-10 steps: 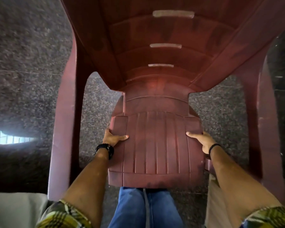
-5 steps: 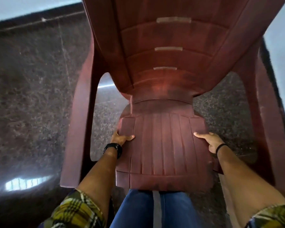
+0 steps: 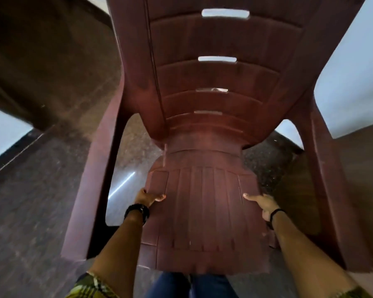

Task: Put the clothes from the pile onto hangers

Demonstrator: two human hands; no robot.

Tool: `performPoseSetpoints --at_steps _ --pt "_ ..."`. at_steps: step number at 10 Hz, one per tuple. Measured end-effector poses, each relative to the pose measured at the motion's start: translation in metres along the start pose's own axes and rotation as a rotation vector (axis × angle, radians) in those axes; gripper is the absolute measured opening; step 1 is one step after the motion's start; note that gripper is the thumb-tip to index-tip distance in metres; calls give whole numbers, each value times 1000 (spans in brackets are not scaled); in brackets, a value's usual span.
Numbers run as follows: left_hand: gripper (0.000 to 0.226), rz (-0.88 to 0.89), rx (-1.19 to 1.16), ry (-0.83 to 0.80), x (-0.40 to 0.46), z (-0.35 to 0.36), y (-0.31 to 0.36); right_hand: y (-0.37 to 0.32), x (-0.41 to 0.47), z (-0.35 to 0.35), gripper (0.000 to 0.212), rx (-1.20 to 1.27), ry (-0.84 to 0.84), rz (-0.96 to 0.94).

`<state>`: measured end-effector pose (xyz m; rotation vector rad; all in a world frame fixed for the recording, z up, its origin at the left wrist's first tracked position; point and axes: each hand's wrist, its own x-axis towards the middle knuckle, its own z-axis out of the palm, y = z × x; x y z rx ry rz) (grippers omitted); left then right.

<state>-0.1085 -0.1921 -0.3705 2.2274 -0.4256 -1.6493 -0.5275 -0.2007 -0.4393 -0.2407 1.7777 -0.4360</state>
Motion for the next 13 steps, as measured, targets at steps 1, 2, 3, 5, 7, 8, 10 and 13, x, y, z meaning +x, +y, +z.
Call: performPoseSetpoints --at_steps 1,2,3,5,7,8,10,13 --pt "85 59 122 -44 13 39 59 -39 -49 -8 75 74 78 56" --pt "92 73 218 -86 32 73 105 -53 -59 -17 33 168 123 79" --pt "95 86 287 -121 57 112 144 -54 -29 -33 43 275 194 77" --pt "95 122 403 -162 103 187 211 -21 91 -69 110 385 260 124" --pt "113 113 455 -222 157 250 252 17 205 -106 134 403 258 160" --pt "102 112 468 -219 173 274 258 0 209 -111 138 428 282 161" --pt "96 115 483 -216 201 312 261 -42 206 -117 133 429 327 133" --pt "92 207 571 -160 186 322 262 -96 170 -110 101 427 384 142"
